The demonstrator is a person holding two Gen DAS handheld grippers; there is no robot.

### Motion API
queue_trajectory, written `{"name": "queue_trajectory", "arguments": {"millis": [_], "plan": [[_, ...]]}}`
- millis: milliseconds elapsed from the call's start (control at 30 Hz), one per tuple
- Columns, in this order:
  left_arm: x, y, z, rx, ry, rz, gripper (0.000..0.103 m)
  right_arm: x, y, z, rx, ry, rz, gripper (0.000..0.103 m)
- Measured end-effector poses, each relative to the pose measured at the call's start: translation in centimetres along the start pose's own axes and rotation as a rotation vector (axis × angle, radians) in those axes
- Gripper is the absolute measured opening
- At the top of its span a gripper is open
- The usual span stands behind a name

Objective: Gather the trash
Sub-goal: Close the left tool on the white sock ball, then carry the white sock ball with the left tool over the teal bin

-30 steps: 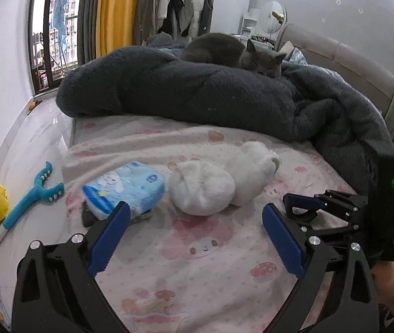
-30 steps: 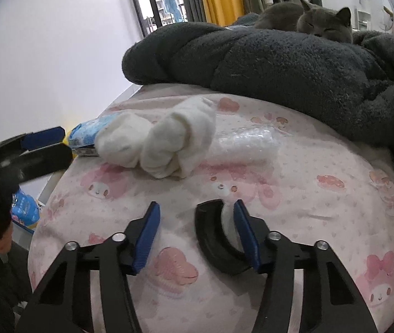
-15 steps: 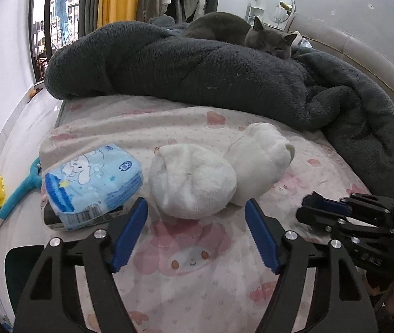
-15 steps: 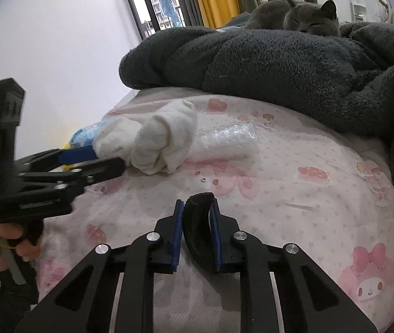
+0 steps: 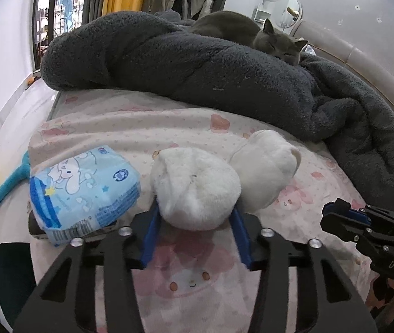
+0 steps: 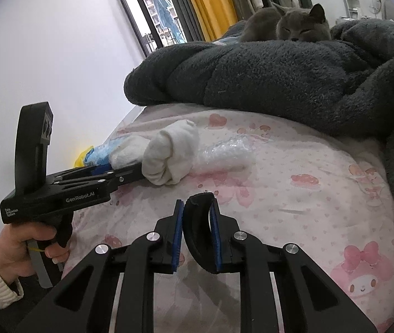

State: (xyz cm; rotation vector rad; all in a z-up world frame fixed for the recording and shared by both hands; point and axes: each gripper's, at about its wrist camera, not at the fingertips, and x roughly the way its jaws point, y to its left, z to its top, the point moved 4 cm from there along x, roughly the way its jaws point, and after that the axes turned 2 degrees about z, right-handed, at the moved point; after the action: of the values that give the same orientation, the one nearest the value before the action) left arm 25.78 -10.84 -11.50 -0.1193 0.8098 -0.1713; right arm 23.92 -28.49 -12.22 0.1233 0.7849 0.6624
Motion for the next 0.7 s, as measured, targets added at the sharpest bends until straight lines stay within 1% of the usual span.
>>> {"name": "queue_trajectory", "arguments": {"millis": [67, 333, 567, 700], "plan": [[-0.2, -0.1, 0.0, 0.004, -0.002, -0.012, 0.045, -0.1, 0.0, 0.3, 0.002, -0.006, -0.001, 0.019], [-2.0, 0.0, 0.0, 0.015, -0.025, -0.034, 0.045, -0.3, 1.1, 1.7, 0.001, -0.034, 0.005, 0.019], [-5.0, 0.8, 0.5, 0.046, -0.076, -0.066, 0.045, 0.7, 3.9, 3.9, -0.026, -0.058, 0.025, 0.019], [-6.9, 1.8, 1.0, 0.077, -0.108, -0.059, 0.045, 1.4, 5.9, 5.2, -0.047, -0.071, 0.042, 0.019]]}}
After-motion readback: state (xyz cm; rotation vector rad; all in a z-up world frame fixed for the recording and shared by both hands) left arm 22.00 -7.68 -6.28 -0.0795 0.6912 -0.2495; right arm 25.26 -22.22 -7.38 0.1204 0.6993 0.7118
